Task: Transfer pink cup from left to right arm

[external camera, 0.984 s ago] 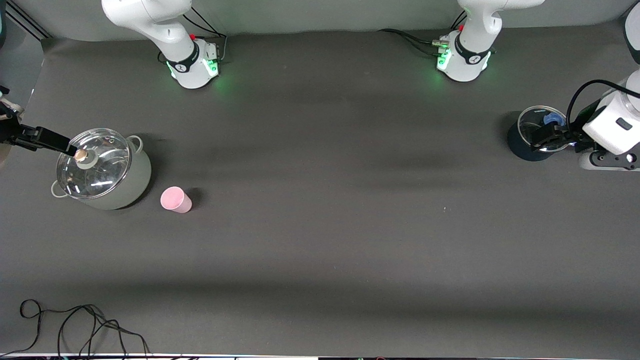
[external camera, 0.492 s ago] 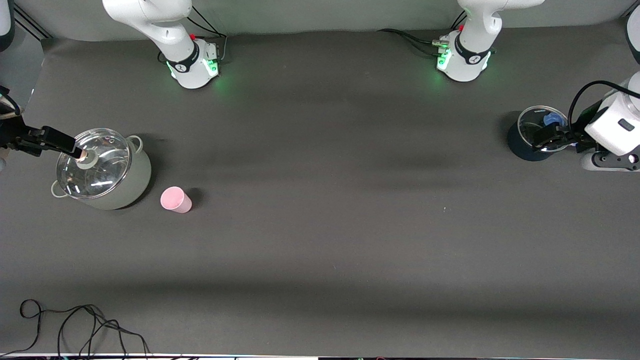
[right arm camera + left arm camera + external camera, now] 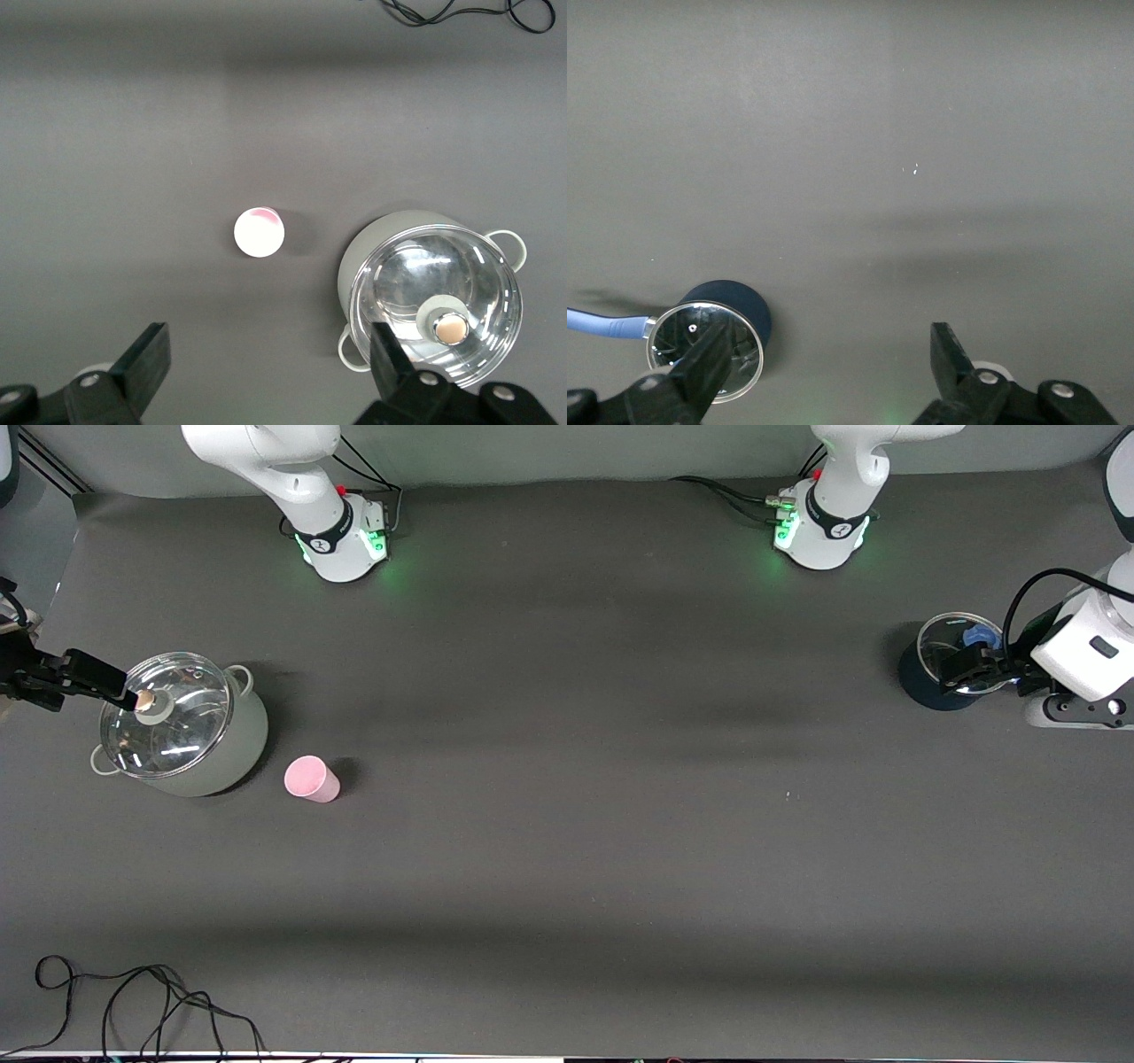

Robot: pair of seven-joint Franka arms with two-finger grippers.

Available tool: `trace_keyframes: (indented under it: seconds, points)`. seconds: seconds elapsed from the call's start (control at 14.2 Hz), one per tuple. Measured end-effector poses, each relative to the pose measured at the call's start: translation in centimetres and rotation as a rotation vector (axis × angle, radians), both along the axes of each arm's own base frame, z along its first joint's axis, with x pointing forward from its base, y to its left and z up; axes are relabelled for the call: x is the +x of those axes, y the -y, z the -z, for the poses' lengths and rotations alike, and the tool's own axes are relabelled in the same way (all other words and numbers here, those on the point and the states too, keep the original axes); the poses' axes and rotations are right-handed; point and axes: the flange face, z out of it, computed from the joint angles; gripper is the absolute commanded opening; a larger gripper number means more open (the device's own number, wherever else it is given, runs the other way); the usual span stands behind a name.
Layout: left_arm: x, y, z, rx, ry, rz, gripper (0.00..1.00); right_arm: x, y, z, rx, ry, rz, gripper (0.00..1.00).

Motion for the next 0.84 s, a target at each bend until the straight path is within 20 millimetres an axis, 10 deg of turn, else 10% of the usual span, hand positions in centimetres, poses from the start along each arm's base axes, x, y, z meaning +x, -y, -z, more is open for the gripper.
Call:
trace_keyframes:
  seconds: [0.84]
  points:
    - [0.0, 0.2, 0.0, -0.001, -0.001, 0.004, 1.0, 0.4, -0.5, 1.9, 0.002, -0.057, -0.014, 1.0]
